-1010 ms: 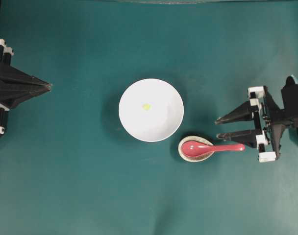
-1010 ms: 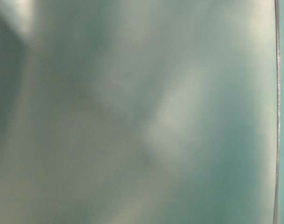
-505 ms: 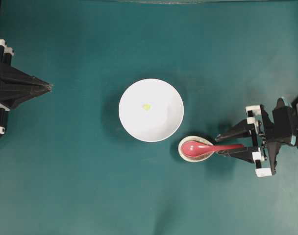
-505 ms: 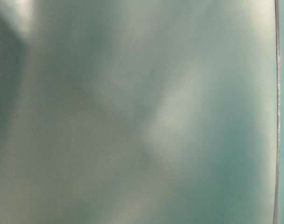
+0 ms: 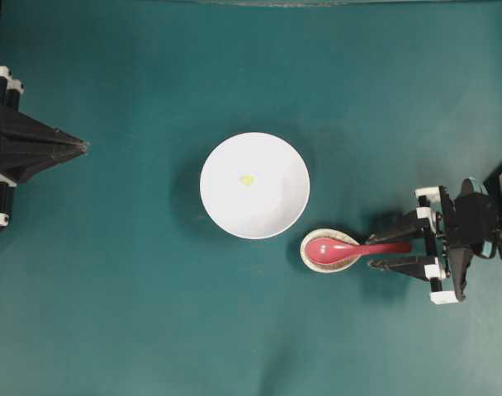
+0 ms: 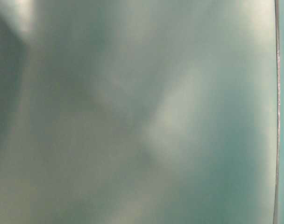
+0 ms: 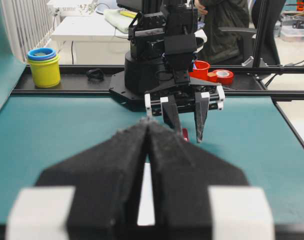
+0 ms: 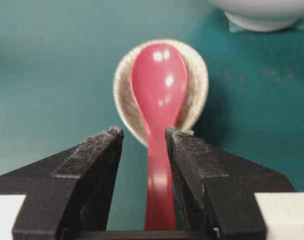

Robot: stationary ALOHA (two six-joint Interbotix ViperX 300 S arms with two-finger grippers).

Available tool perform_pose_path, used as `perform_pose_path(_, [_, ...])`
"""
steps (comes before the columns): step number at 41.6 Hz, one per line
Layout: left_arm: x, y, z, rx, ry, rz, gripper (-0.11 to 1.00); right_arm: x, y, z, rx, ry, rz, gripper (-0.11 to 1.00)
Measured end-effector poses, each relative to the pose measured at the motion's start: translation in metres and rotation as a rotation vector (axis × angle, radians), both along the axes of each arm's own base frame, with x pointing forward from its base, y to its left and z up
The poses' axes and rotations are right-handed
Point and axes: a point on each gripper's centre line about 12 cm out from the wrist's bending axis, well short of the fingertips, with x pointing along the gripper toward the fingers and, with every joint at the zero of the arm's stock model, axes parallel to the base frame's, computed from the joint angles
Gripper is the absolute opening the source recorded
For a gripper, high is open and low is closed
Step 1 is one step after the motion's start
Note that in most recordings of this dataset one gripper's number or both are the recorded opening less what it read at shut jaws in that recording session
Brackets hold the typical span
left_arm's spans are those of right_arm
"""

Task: Scoop the yellow hexagonal prism block from the bowl with a spoon using the right arm.
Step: 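Close the right gripper on the red spoon's handle end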

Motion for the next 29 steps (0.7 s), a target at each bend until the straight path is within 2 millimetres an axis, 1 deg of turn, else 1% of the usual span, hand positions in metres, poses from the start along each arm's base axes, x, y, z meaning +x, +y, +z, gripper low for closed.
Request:
perform_pose_path(17, [0.0, 0.0, 0.0, 0.002, 0.002, 0.0, 0.0, -0.002, -0.004, -0.014, -0.029, 0.052, -0.026, 0.47])
perform_pose_path(29, [0.001, 0.0, -0.001, 0.002, 0.005, -0.001, 0.0, -0.001, -0.004, -0.014, -0.029, 0.041, -0.028, 0.47])
